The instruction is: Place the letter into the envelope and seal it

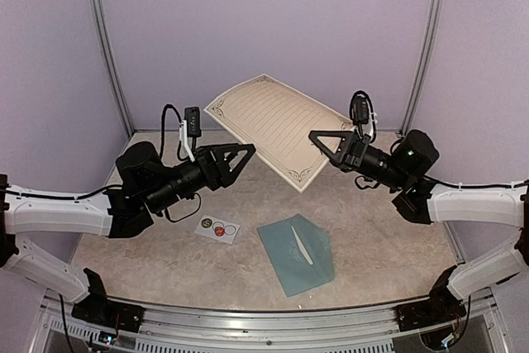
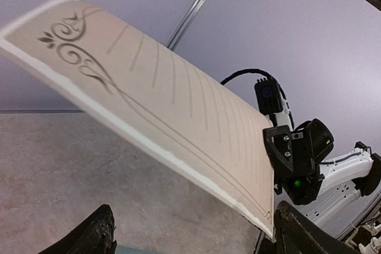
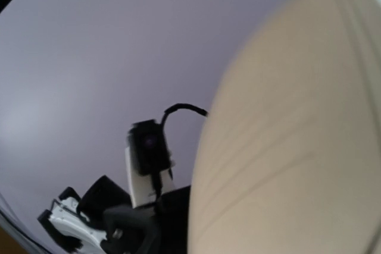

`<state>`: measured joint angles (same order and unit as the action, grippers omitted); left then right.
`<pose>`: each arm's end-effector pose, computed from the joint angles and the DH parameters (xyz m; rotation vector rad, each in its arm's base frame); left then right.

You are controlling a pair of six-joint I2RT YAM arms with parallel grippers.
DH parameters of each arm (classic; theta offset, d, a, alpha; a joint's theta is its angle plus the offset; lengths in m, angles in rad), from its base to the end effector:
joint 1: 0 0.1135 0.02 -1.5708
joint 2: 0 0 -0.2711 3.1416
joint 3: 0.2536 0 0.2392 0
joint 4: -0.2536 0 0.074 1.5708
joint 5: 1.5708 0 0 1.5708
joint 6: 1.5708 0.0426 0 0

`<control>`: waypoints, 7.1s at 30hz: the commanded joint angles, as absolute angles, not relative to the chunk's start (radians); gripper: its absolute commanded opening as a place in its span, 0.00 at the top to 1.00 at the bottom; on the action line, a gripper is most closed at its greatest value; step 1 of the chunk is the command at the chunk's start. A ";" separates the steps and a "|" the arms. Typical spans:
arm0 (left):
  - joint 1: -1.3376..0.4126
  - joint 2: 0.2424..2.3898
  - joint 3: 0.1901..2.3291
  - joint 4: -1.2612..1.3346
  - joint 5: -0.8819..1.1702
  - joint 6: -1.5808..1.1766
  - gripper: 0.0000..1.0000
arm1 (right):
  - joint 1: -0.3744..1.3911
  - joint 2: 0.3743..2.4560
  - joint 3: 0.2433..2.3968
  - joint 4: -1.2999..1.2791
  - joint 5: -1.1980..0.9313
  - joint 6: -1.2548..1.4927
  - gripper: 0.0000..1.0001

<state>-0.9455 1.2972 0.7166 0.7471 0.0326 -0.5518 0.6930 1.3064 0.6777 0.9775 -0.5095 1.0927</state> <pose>0.1676 -0.2345 0.3170 0.3276 1.4920 -1.2470 0.1992 0.1924 0.3255 -0.2346 1.4909 1.8041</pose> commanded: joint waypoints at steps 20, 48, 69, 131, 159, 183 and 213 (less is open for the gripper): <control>-0.526 1.178 0.782 0.299 0.802 -0.533 0.01 | 0.669 1.243 1.081 -0.112 -0.947 0.320 1.00; -0.806 1.260 0.697 0.337 0.160 -0.628 1.00 | 0.702 1.479 1.231 -0.430 -0.380 0.441 1.00; -0.885 1.569 0.589 0.470 0.122 -0.822 1.00 | 0.862 1.660 1.033 -0.097 -0.447 0.687 0.36; -0.829 1.667 0.569 0.448 0.147 -0.855 1.00 | 0.892 1.660 0.984 -0.059 -0.374 0.759 0.24; -0.805 1.664 0.561 0.468 0.208 -0.821 1.00 | 0.589 1.741 0.876 -0.006 -0.429 0.573 0.19; -0.807 1.687 0.580 0.467 0.210 -0.825 1.00 | 0.678 1.686 0.885 0.169 -0.671 0.566 0.40; -0.811 1.692 0.577 0.471 0.210 -0.834 1.00 | 0.909 1.840 1.066 0.140 -0.492 0.680 0.20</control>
<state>-0.8104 1.6791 0.5606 0.4492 0.2028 -0.8375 0.8909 1.8084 1.0348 0.1184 -0.4873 0.6682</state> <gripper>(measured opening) 0.003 0.803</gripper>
